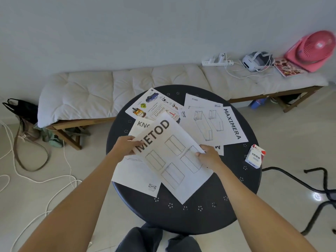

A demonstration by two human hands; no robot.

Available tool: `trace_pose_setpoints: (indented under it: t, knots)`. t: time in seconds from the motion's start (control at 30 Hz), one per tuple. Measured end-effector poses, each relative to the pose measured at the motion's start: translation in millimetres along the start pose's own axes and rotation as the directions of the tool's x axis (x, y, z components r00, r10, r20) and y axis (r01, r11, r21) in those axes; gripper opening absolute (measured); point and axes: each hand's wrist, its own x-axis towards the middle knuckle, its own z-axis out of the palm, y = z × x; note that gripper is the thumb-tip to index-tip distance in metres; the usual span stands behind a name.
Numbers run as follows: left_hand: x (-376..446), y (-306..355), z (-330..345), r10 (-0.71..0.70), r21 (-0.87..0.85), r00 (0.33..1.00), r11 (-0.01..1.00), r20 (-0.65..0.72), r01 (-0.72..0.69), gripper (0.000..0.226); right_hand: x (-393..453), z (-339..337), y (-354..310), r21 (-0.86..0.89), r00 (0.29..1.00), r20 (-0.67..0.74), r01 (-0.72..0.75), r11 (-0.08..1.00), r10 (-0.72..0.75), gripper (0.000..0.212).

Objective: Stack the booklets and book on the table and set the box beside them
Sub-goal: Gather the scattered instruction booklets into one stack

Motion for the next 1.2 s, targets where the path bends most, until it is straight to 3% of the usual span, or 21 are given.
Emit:
trace_pose_setpoints:
  t: [0.13, 0.23, 0.33, 0.47, 0.7, 0.83, 0.93, 1.2]
  knots:
    - [-16.8, 8.3, 30.3, 0.008, -0.334, 0.999, 0.943, 0.052, 0.010, 0.020, -18.4, -12.8, 27.0, 0.166, 0.996, -0.052, -0.065, 0.984, 0.075, 0.024]
    - [-31.7, 0.8, 64.5, 0.022, -0.244, 0.994, 0.970, 0.112, 0.006, 0.013, -28.6, -13.6, 51.3, 0.302, 0.983, -0.075, -0.135, 0.944, 0.165, 0.027]
    - [-49.0, -17.2, 103.9, 0.011, -0.151, 0.990, 0.988, 0.141, 0.010, 0.021, -41.0, -8.8, 72.2, 0.409, 0.968, -0.059, -0.200, 0.890, 0.245, 0.027]
    - [-60.5, -51.5, 138.3, 0.005, -0.066, 0.987, 0.998, 0.161, 0.006, 0.030, -62.3, 0.0, 98.3, 0.423, 0.955, -0.018, -0.262, 0.867, 0.297, 0.020]
    - [-61.6, -77.1, 153.9, -0.001, 0.194, 0.992, 0.981, 0.129, -0.025, 0.030, -75.2, 4.7, 131.3, 0.290, 0.949, 0.084, -0.314, 0.904, 0.303, 0.016]
    - [-62.6, -83.2, 159.6, 0.034, 0.342, 0.999, 0.939, 0.036, -0.044, 0.027, -77.0, 6.5, 133.5, 0.100, 0.962, 0.006, -0.271, 0.957, 0.272, 0.008]
    - [-64.6, -82.5, 165.6, 0.079, 0.423, 0.995, 0.905, -0.068, -0.043, 0.014, -76.0, 6.8, 136.1, -0.019, 0.970, -0.016, -0.243, 0.970, 0.242, 0.022]
    - [-65.8, -80.6, 166.4, 0.116, 0.601, 0.988, 0.799, -0.103, -0.031, 0.035, -74.4, 1.6, 130.8, -0.265, 0.962, -0.009, -0.264, 0.927, 0.272, 0.027]
